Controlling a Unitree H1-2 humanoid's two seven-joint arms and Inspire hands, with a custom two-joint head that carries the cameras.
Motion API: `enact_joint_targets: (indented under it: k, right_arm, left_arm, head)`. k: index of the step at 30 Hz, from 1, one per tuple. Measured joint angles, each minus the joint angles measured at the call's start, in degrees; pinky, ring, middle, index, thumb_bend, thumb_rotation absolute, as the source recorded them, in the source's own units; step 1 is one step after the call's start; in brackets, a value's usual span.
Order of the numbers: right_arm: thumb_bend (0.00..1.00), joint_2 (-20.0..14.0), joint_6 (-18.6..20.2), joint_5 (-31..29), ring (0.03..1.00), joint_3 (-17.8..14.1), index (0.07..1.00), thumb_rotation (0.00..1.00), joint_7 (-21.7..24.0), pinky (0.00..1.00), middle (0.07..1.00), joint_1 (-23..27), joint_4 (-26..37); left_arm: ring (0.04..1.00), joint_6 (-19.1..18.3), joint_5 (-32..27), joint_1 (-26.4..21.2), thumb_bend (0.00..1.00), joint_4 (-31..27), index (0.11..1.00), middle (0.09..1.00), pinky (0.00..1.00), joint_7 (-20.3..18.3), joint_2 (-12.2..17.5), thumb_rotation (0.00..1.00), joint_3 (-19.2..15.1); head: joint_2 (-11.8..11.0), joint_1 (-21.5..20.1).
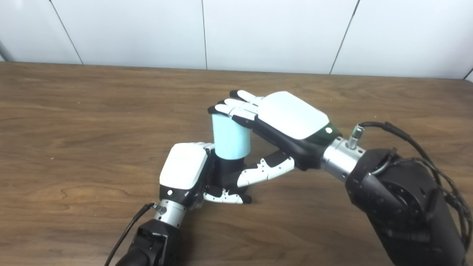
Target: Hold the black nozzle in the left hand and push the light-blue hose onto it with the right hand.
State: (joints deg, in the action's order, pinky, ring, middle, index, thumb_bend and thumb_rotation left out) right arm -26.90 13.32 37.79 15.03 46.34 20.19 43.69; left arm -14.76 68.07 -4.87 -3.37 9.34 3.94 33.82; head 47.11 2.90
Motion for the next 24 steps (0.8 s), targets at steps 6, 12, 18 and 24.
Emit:
enact_joint_targets:
  k: [6, 12, 18, 24]
  right_arm:
    - [0.59, -0.08, 0.21, 0.19, 0.991, -0.47, 0.885, 0.88, 0.01, 0.88, 0.937, -1.13, 1.39]
    - [0.60, -0.08, 0.30, 0.09, 0.987, -0.61, 0.890, 0.86, 0.70, 0.88, 0.939, -2.35, 2.97]
    - [0.59, -0.09, 0.58, 0.36, 0.996, -0.77, 0.909, 0.87, 1.30, 0.89, 0.948, -3.63, 4.04]
    - [0.59, -0.12, 0.36, 0.69, 0.996, -0.80, 0.904, 0.80, 2.23, 0.89, 0.955, -5.06, 4.36]
  left_arm:
    - [0.527, 0.06, 0.00, 0.00, 0.52, 0.01, 0.506, 0.450, 0.50, 0.00, 0.03, 0.00, 0.02]
    - [0.526, 0.02, 0.00, -0.05, 0.52, 0.08, 0.504, 0.450, 0.51, 0.00, 0.07, 0.00, 0.01]
    - [0.506, 0.02, 0.00, -0.10, 0.52, 0.08, 0.507, 0.428, 0.50, -0.09, 0.07, 0.00, 0.00]
    - [0.521, 0.00, 0.00, -0.17, 0.52, 0.08, 0.504, 0.452, 0.51, -0.27, 0.11, 0.00, -0.05]
  head:
    - [0.00, 0.09]
    - [0.00, 0.09]
    - [0.18, 0.17]
    - [0.18, 0.17]
